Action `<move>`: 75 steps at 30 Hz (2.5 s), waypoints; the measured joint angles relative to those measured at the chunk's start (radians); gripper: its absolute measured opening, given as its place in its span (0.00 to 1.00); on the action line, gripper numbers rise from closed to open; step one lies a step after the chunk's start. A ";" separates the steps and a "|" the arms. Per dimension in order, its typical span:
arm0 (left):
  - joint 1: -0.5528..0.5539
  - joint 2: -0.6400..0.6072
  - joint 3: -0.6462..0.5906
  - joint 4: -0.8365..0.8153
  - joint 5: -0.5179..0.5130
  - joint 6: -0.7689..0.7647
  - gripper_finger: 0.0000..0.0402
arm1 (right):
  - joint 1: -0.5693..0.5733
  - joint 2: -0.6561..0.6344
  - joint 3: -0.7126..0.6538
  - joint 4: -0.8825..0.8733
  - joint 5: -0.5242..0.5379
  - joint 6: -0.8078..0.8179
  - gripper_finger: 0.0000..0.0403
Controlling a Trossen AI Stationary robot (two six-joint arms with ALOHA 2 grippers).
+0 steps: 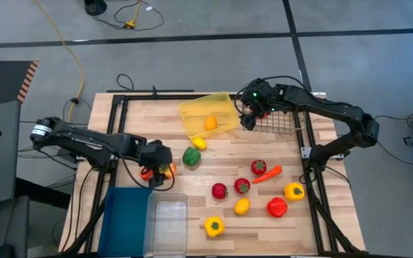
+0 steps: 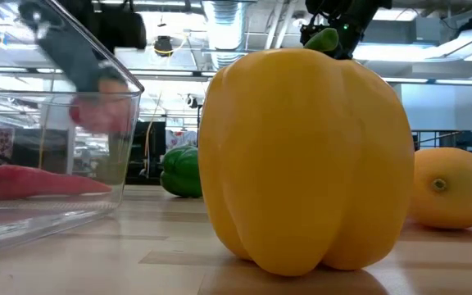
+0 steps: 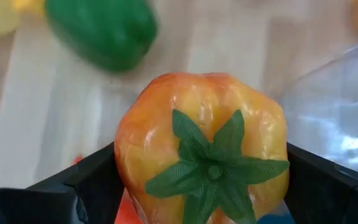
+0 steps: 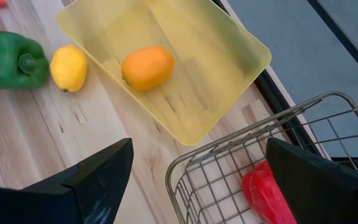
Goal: Sort produce into baskets
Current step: Put the left orange tomato into the transparent bin, then put the top right red tomato into the transparent bin
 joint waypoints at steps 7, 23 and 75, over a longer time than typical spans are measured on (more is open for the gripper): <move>-0.090 -0.001 0.123 -0.006 0.077 -0.047 0.84 | 0.000 0.000 0.000 0.000 0.000 0.000 0.98; -0.489 0.000 0.109 0.166 -0.140 -0.375 0.86 | 0.000 0.000 0.000 0.000 0.000 0.000 0.98; -0.547 0.197 0.050 0.234 -0.075 -0.490 0.99 | 0.000 0.000 0.000 -0.001 0.001 0.000 0.98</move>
